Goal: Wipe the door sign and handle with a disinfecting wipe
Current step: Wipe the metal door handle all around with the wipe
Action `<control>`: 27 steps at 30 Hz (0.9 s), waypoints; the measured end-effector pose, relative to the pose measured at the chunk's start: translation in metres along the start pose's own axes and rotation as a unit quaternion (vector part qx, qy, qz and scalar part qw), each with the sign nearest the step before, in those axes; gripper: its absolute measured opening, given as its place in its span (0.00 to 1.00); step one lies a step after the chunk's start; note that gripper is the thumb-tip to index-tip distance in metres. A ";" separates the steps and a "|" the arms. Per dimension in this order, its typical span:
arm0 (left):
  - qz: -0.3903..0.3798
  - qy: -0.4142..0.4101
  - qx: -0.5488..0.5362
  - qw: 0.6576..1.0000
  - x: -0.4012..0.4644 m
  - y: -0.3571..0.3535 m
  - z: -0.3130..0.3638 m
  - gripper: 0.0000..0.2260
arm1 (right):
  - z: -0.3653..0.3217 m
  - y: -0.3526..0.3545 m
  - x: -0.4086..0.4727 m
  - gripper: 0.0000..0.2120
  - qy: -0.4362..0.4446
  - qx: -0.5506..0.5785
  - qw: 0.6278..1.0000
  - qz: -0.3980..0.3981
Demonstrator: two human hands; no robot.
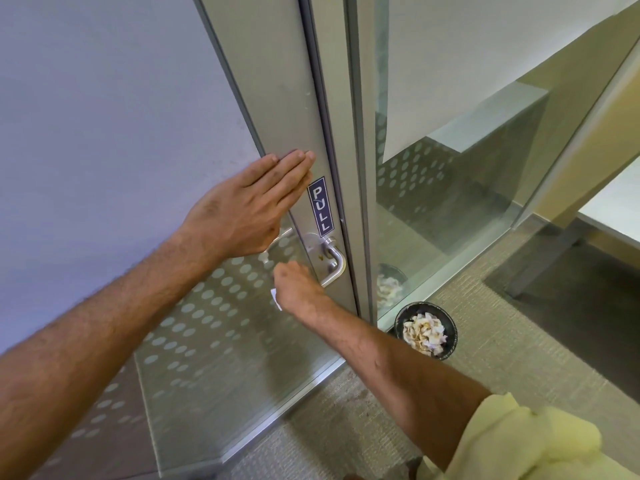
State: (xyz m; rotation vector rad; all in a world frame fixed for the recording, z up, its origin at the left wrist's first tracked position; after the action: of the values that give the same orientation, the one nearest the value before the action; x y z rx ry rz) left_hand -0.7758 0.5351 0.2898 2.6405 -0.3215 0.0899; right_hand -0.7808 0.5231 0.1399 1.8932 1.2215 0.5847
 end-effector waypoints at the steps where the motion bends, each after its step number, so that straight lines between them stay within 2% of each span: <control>1: 0.000 -0.001 0.001 1.000 0.000 0.000 0.000 0.34 | -0.004 0.000 0.000 0.08 0.027 -0.016 1.000 -0.004; 4: -0.004 -0.004 0.002 1.000 0.000 0.000 -0.001 0.33 | -0.008 0.002 -0.010 0.07 0.154 -0.019 0.988 -0.013; 5: -0.001 -0.005 0.000 1.000 0.000 0.000 0.000 0.33 | -0.005 0.009 -0.018 0.08 0.198 0.006 0.980 0.029; 6: 0.003 -0.006 -0.005 1.000 0.000 0.000 0.001 0.33 | 0.007 0.023 -0.026 0.08 0.198 0.066 0.971 0.116; 7: 0.006 -0.006 -0.007 1.000 -0.001 -0.001 0.002 0.33 | 0.033 0.042 -0.037 0.08 0.140 0.167 0.949 0.230; 8: 0.009 -0.005 -0.006 1.000 -0.001 -0.002 0.002 0.33 | 0.070 0.052 -0.049 0.07 0.034 0.291 0.899 0.325; 9: 0.009 -0.004 -0.005 1.000 -0.001 -0.002 0.001 0.33 | 0.111 0.047 -0.061 0.08 -0.089 0.395 0.833 0.378; 10: 0.007 -0.002 -0.007 1.000 -0.001 -0.003 0.000 0.33 | 0.144 0.030 -0.070 0.09 -0.203 0.481 0.758 0.391; 11: 0.007 -0.002 -0.009 1.000 -0.001 -0.003 -0.001 0.33 | 0.165 0.012 -0.074 0.09 -0.283 0.533 0.700 0.381; 12: 0.010 -0.002 -0.011 1.000 -0.001 -0.001 -0.001 0.33 | 0.175 -0.005 -0.072 0.08 -0.329 0.565 0.669 0.353; 14: 0.012 -0.004 -0.016 1.000 -0.001 -0.001 0.001 0.33 | 0.172 -0.032 -0.056 0.10 -0.360 0.622 0.633 0.287; 16: 0.017 -0.005 -0.016 1.000 -0.001 0.000 0.001 0.33 | 0.161 -0.051 -0.036 0.10 -0.367 0.658 0.608 0.250; 18: 0.018 -0.005 -0.020 1.000 -0.001 0.000 0.001 0.32 | 0.150 -0.061 -0.018 0.06 -0.376 0.685 0.581 0.227; 25: 0.020 -0.003 -0.013 1.000 0.000 -0.001 0.001 0.32 | 0.135 -0.077 0.002 0.05 -0.349 0.782 0.457 0.239; 27: 0.019 -0.002 -0.012 1.000 0.000 -0.001 0.001 0.32 | 0.130 -0.079 0.005 0.06 -0.337 0.802 0.437 0.230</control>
State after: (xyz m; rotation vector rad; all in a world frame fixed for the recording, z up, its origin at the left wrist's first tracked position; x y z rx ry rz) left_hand -0.7752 0.5355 0.2884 2.6115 -0.3727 0.0924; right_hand -0.7266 0.4974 0.0000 3.3216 0.3610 -1.7796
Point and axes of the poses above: each hand's wrist, its own x-axis towards the middle knuckle, its own y-axis out of the back of the hand, z = x × y, the point moved 8 cm from there along x, towards the middle knuckle, and after that the axes turned 5 degrees about z, right-handed, at the moved point
